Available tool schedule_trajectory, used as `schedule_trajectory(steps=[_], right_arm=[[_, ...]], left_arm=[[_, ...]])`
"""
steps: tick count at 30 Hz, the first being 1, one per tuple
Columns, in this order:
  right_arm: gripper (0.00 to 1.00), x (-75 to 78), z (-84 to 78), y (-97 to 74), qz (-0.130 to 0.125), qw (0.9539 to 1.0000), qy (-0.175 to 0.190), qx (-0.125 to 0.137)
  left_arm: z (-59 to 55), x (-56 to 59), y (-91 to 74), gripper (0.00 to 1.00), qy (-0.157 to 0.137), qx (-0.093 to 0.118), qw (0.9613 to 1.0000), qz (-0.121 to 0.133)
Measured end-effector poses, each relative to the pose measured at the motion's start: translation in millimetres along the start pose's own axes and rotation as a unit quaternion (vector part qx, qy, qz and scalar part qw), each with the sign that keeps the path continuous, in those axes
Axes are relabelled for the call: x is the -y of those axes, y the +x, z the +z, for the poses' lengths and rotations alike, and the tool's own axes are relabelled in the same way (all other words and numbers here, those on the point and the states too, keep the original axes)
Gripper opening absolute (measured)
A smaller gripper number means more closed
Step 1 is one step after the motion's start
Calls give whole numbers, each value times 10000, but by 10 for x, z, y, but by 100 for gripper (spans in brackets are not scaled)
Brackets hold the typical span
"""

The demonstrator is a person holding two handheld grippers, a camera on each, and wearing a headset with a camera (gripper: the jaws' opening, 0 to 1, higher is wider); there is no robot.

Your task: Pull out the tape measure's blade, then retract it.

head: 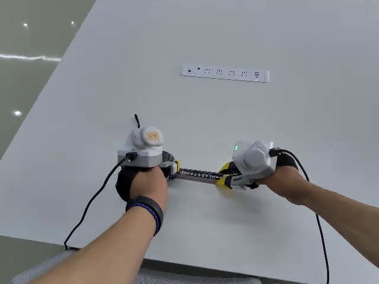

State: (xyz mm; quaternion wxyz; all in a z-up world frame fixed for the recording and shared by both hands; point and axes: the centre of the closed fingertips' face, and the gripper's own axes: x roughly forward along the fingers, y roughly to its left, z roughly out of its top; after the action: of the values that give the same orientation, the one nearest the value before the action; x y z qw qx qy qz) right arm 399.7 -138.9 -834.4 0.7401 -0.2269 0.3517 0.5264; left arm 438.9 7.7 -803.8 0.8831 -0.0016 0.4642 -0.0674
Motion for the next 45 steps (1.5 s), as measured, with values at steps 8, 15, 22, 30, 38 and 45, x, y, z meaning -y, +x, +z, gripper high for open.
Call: schedule_trajectory(steps=[8, 15, 22, 30, 38, 45], right_arm=[[15, -9, 43, 46, 32, 10000, -31, -3], [15, -21, 67, 55, 48, 10000, -48, 1], [15, -46, 136, 120, 100, 9999, -79, 38], [15, -55, 181, 156, 138, 9998, -110, 51], [15, -58, 211, 190, 177, 9997, -182, 37], [15, -65, 225, 200, 218, 9995, -224, 21]], left_arm=[[0, -3, 6, 58, -14, -5, 10000, 1], [-1, -2, 0, 58, -14, 1, 10000, -3], [1, 1, -6, 58, -4, -3, 10000, -20], [1, 0, -9, 58, -16, -3, 10000, -31], [5, -1, -6, 58, -34, -2, 10000, -36], [5, 0, -8, 58, -26, 3, 10000, -31]])
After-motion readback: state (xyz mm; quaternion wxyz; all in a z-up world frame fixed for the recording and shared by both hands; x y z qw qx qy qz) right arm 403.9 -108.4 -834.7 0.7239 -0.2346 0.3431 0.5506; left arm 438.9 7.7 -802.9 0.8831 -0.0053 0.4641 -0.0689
